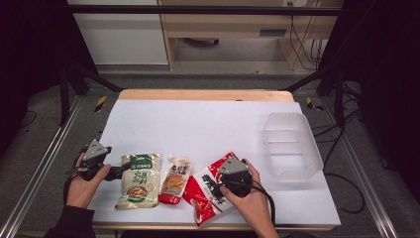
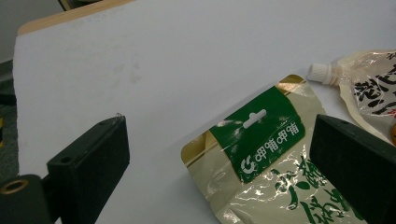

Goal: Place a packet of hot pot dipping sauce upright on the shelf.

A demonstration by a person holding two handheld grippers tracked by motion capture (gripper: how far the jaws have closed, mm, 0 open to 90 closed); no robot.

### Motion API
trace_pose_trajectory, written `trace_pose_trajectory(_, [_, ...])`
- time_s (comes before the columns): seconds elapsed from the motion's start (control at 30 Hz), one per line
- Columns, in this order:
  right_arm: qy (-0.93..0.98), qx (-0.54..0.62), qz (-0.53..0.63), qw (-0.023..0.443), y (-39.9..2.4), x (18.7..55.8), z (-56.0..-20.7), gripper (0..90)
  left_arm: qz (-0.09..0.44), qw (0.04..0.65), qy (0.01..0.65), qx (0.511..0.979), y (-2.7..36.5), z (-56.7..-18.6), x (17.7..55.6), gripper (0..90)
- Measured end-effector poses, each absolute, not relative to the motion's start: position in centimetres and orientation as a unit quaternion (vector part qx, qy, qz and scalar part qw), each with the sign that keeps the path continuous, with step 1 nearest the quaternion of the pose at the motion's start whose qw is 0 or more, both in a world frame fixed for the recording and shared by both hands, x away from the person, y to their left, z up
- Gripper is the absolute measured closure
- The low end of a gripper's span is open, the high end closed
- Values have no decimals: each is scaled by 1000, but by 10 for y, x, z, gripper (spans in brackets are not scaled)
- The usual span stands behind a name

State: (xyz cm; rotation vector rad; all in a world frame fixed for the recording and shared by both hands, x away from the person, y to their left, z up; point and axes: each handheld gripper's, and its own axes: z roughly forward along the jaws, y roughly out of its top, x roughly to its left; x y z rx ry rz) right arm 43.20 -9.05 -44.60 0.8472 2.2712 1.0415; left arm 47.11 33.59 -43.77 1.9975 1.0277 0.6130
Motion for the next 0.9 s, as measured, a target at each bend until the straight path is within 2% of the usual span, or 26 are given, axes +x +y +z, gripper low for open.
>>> trace_pose_trajectory(0.13, [834,301,381,263,-96,429,-448,148,232,393,401,794,339,-441,473,45])
trace_pose_trajectory(0.47, [833,311,373,265,-97,431,-451,128,225,367,396,811,344,-449,480,49])
trace_pose_trajectory(0.9, [841,317,353,259,-96,433,-454,120,193,348,378,836,337,-463,495,98])
